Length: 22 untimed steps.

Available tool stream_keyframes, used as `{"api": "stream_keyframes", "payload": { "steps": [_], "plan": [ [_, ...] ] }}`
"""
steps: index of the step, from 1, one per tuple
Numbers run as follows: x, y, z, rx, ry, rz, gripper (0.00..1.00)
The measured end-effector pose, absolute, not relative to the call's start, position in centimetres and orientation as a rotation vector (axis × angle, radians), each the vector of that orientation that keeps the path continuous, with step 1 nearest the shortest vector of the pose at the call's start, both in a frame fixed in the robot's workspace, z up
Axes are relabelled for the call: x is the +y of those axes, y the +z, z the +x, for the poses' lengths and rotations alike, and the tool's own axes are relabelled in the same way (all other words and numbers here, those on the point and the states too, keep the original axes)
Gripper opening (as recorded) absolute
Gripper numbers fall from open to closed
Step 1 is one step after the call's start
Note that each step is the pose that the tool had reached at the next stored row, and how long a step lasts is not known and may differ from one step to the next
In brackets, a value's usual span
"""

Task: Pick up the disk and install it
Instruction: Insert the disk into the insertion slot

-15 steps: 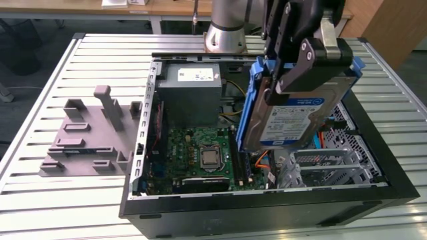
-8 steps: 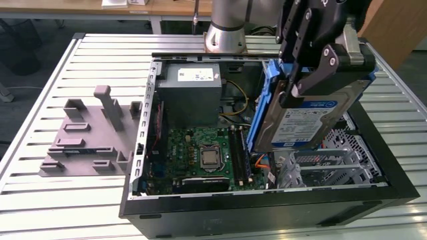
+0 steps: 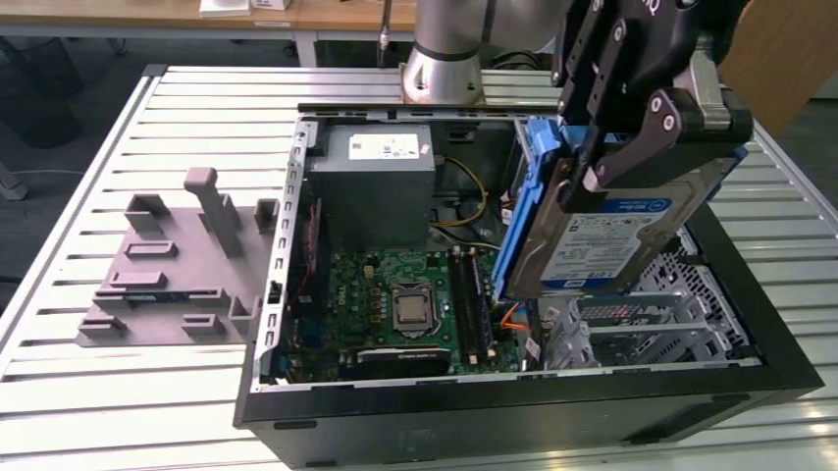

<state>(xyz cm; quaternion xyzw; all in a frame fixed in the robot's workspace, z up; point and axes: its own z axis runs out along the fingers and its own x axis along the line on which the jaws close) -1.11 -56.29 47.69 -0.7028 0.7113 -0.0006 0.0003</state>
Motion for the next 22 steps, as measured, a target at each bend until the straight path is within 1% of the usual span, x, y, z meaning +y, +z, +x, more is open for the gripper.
{"api": "stream_keyframes", "payload": {
  "steps": [22],
  "plan": [
    [-56.7,46.0,4.2,2.235,-0.001,-2.208,0.36]
  ]
}}
